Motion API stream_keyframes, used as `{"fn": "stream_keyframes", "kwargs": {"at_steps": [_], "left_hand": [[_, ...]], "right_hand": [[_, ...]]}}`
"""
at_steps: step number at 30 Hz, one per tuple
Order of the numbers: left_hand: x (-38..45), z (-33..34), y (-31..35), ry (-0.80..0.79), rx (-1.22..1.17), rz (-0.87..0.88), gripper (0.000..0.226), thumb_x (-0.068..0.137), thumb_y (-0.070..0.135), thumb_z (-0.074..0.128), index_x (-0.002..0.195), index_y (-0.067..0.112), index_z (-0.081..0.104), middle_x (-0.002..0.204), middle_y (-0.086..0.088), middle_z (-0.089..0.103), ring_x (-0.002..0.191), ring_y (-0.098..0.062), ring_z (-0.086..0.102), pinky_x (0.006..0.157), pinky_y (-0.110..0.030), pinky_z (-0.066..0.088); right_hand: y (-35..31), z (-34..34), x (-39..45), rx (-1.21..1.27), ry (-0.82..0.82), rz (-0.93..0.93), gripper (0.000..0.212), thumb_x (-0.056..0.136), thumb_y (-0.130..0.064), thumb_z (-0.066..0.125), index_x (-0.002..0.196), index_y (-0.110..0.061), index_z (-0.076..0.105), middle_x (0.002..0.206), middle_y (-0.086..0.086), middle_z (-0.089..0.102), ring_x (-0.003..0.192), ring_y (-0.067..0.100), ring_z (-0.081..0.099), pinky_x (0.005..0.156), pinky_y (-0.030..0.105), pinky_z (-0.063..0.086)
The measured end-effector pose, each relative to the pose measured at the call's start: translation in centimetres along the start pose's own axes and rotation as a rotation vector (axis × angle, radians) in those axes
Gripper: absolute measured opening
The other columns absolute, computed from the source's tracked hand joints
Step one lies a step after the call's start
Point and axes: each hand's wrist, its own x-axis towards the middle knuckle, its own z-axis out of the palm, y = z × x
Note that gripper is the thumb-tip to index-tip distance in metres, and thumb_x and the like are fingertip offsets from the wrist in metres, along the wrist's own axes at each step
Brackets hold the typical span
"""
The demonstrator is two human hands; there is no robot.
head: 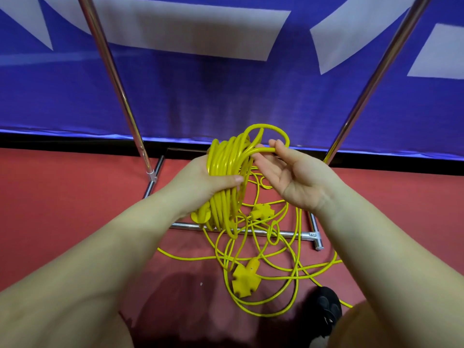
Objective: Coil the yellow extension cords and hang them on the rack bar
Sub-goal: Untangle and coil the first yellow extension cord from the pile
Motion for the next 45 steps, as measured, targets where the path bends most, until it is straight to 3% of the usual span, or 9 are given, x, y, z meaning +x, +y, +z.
{"fn": "stream_keyframes", "kwargs": {"at_steps": [4,9,15,19,24,28,33,39,45], "left_hand": [[0.3,-0.1,0.1,0.127,-0.321,-0.105,0.01,0.084,0.0,0.06,0.083,0.009,0.065,0.062,-0.003,0.068,0.056,-0.013,0.065,0.06,-0.029,0.057],[0.4,-0.8,0.3,0.197,-0.442,-0.212,0.008,0.086,0.005,0.059,0.08,0.005,0.063,0.057,-0.005,0.065,0.052,-0.016,0.063,0.052,-0.029,0.057],[0.5,-1.2,0.1,0.195,-0.466,-0.214,0.011,0.088,0.008,0.058,0.078,0.004,0.062,0.057,-0.006,0.065,0.049,-0.015,0.064,0.052,-0.028,0.056],[1.0,-1.6,-0.1,0.287,-0.445,-0.179,0.014,0.087,0.006,0.059,0.073,0.005,0.062,0.055,-0.006,0.064,0.05,-0.016,0.062,0.057,-0.028,0.056],[1.5,-3.2,0.0,0.406,-0.486,-0.192,0.013,0.086,0.006,0.06,0.074,0.006,0.062,0.053,-0.006,0.062,0.047,-0.017,0.061,0.055,-0.029,0.055],[1.6,-4.3,0.2,0.429,-0.505,-0.185,0.015,0.087,0.008,0.059,0.073,0.006,0.061,0.052,-0.005,0.062,0.047,-0.016,0.062,0.052,-0.028,0.056],[1.5,-2.7,-0.2,0.367,-0.479,-0.198,0.014,0.087,0.008,0.06,0.073,0.005,0.062,0.055,-0.007,0.062,0.049,-0.018,0.062,0.056,-0.03,0.056],[1.2,-0.9,-0.2,0.344,-0.464,-0.208,0.015,0.087,0.007,0.06,0.072,0.005,0.062,0.053,-0.007,0.063,0.047,-0.017,0.061,0.052,-0.028,0.055],[1.6,-2.0,-0.4,0.448,-0.406,-0.168,0.012,0.085,0.004,0.062,0.073,0.006,0.062,0.055,-0.007,0.06,0.048,-0.017,0.06,0.055,-0.028,0.054]], "right_hand": [[0.7,-0.4,0.0,-0.623,-0.112,-0.045,0.031,0.084,-0.042,0.054,0.104,-0.019,0.058,0.095,0.002,0.07,0.085,0.014,0.069,0.076,0.028,0.056],[3.9,-1.7,0.2,-1.437,-0.275,-0.19,0.007,0.087,-0.022,0.064,0.093,-0.018,0.062,0.077,-0.008,0.061,0.07,0.004,0.056,0.073,0.016,0.045],[3.8,-1.9,0.3,-1.579,-0.278,-0.352,0.003,0.091,-0.022,0.058,0.088,-0.02,0.059,0.075,-0.01,0.058,0.069,0.004,0.053,0.069,0.016,0.041],[2.8,-1.7,0.0,-1.612,-0.148,-0.559,0.013,0.093,-0.026,0.055,0.084,-0.018,0.061,0.078,-0.001,0.066,0.075,0.017,0.06,0.073,0.03,0.046],[2.3,-2.6,-0.8,-1.775,-0.266,-0.114,0.035,0.096,-0.035,0.045,0.065,-0.019,0.05,0.074,0.003,0.063,0.068,0.02,0.055,0.073,0.031,0.045],[3.1,-2.3,-0.9,-1.381,-0.235,-0.263,0.019,0.094,-0.025,0.052,0.076,-0.018,0.053,0.077,0.001,0.063,0.07,0.011,0.057,0.073,0.029,0.046],[3.9,-2.4,0.0,-1.417,-0.168,-0.406,0.013,0.089,-0.023,0.062,0.1,-0.023,0.057,0.083,-0.011,0.056,0.082,0.02,0.058,0.083,0.032,0.047],[4.2,-1.7,0.0,-1.488,-0.17,-0.319,0.019,0.092,-0.024,0.057,0.075,-0.024,0.049,0.066,-0.009,0.056,0.066,0.014,0.053,0.067,0.029,0.044],[3.6,-1.6,-0.6,-1.415,-0.27,-0.119,0.019,0.09,-0.018,0.06,0.089,-0.018,0.041,0.056,-0.007,0.053,0.056,0.011,0.057,0.059,0.025,0.045]]}}
